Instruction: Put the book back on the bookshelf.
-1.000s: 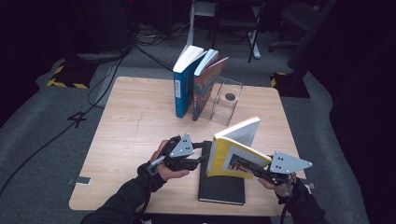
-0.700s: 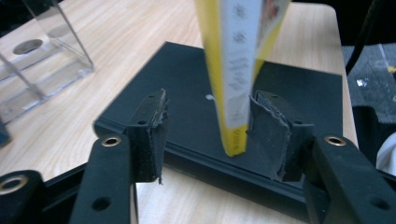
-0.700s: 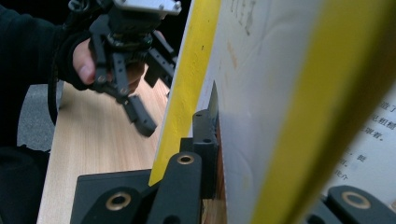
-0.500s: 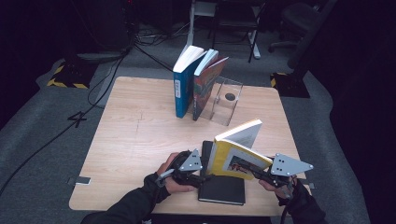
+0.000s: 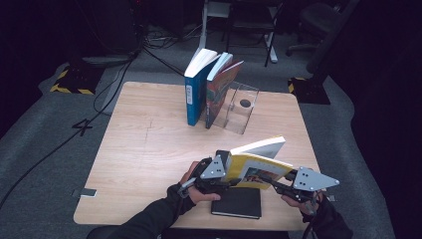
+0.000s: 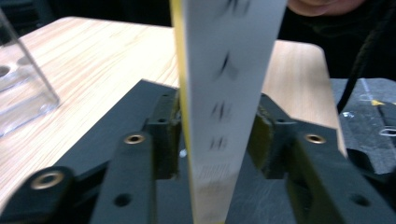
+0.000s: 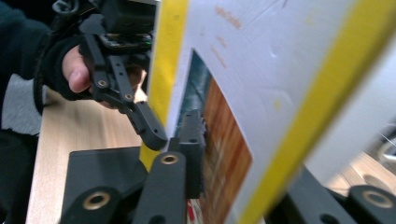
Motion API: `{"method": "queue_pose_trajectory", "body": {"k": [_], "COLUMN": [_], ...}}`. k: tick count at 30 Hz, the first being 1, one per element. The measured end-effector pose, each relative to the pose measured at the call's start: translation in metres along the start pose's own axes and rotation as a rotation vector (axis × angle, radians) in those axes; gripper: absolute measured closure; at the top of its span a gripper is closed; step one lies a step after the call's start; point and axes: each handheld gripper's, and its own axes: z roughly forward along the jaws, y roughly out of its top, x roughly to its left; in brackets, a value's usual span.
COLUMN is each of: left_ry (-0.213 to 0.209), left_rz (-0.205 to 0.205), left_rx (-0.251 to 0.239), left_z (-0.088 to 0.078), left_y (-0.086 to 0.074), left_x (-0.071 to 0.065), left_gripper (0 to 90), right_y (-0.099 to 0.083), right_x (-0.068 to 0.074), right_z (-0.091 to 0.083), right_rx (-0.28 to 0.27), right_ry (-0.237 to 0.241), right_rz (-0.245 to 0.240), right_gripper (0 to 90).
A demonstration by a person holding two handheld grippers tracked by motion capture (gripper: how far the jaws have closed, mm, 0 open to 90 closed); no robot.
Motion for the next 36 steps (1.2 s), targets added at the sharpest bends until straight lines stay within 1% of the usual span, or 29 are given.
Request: {"method": "queue_pose_trajectory", "body": {"k": [1,2,3,4,5,7,8,9,11,13,14,15,16,19,20,21,22,23,24,25,26,27,29,31,32,33,34,35,36], "left_ry": [0.000,-0.003,-0.008,-0.011,-0.013,-0.016,-0.016,-0.016,-0.020,-0.032,-0.032,-0.032,-0.034,-0.036,-0.036,-0.034,-0.036,-0.034,-0.034,-0.039,-0.039,-0.038,-0.039,-0.035,-0.035,-0.033,-0.017,-0.017,-0.016], "left_rz": [0.000,-0.004,0.001,0.007,0.010,0.013,0.013,0.016,0.015,0.028,0.032,0.032,0.031,0.032,0.032,0.030,0.029,0.036,0.029,0.029,0.029,0.037,0.029,0.024,0.024,0.030,0.029,0.029,0.034], "left_rx": [0.000,-0.006,-0.012,-0.011,-0.011,-0.008,-0.008,-0.005,-0.004,0.004,0.007,0.007,0.008,0.007,0.007,0.005,0.002,0.002,0.000,-0.010,-0.010,-0.015,-0.036,-0.071,-0.071,-0.082,-0.087,-0.087,-0.100], "left_z": [0.000,0.000,0.001,0.001,0.001,0.000,0.000,0.000,0.000,0.000,0.000,0.000,0.000,0.000,0.000,0.000,0.000,-0.001,-0.001,-0.002,-0.002,-0.004,-0.006,-0.009,-0.009,-0.010,-0.011,-0.011,-0.013], "left_y": [0.000,0.001,0.002,0.003,0.003,0.003,0.003,0.003,0.003,0.004,0.004,0.004,0.004,0.004,0.004,0.004,0.004,0.004,0.005,0.006,0.006,0.008,0.014,0.024,0.024,0.029,0.036,0.036,0.040], "left_x": [0.000,0.000,0.001,0.001,0.001,0.000,0.000,0.000,0.000,0.000,-0.001,-0.001,-0.001,0.000,0.000,0.000,0.000,0.001,0.000,0.000,0.000,0.000,0.000,-0.001,-0.001,0.000,0.000,0.000,0.001], "left_gripper": [61.0,61.0,62.4,66.3,67.5,70.2,71.5,72.1,73.2,73.9,74.1,74.2,74.2,74.2,74.0,74.0,73.3,72.6,71.5,69.7,67.7,67.7,67.0,66.3,65.7,65.7,65.1,64.5,64.4], "right_y": [-0.001,-0.001,-0.002,-0.004,-0.004,-0.006,-0.006,-0.009,-0.012,-0.015,-0.016,-0.016,-0.019,-0.023,-0.023,-0.025,-0.026,-0.026,-0.026,-0.025,-0.025,-0.025,-0.025,-0.025,-0.025,-0.025,-0.025,-0.025,-0.025], "right_x": [-0.002,-0.002,-0.003,-0.007,-0.009,-0.012,-0.012,-0.016,-0.018,-0.022,-0.023,-0.023,-0.025,-0.025,-0.025,-0.025,-0.022,-0.020,-0.018,-0.015,-0.015,-0.014,-0.013,-0.013,-0.013,-0.013,-0.013,-0.013,-0.013], "right_z": [-0.003,-0.003,-0.006,-0.013,-0.015,-0.020,-0.020,-0.025,-0.027,-0.026,-0.024,-0.024,-0.018,-0.006,-0.006,-0.001,0.007,0.009,0.011,0.014,0.014,0.015,0.015,0.014,0.014,0.014,0.014,0.014,0.014], "right_rx": [-0.003,-0.003,-0.004,-0.012,-0.014,-0.013,-0.013,-0.022,-0.017,-0.007,0.000,0.000,0.008,0.039,0.039,0.046,0.058,0.062,0.066,0.072,0.072,0.075,0.070,0.070,0.070,0.071,0.071,0.071,0.072], "right_ry": [-0.011,-0.011,-0.025,-0.055,-0.067,-0.101,-0.101,-0.132,-0.169,-0.184,-0.186,-0.186,-0.164,-0.132,-0.132,-0.117,-0.094,-0.086,-0.075,-0.080,-0.080,-0.087,-0.089,-0.093,-0.093,-0.094,-0.098,-0.099,-0.098], "right_rz": [0.008,0.008,0.015,0.028,0.030,0.037,0.037,0.059,0.072,0.095,0.102,0.102,0.120,0.145,0.145,0.151,0.150,0.141,0.132,0.118,0.118,0.112,0.120,0.119,0.119,0.118,0.115,0.116,0.117], "right_gripper": [73.3,73.3,70.9,67.8,65.9,64.1,64.1,59.4,54.0,48.3,45.1,45.1,40.6,33.6,33.6,33.5,35.4,38.1,39.5,37.9,37.9,38.0,39.7,40.7,40.7,40.7,40.7,40.7,40.7]}}
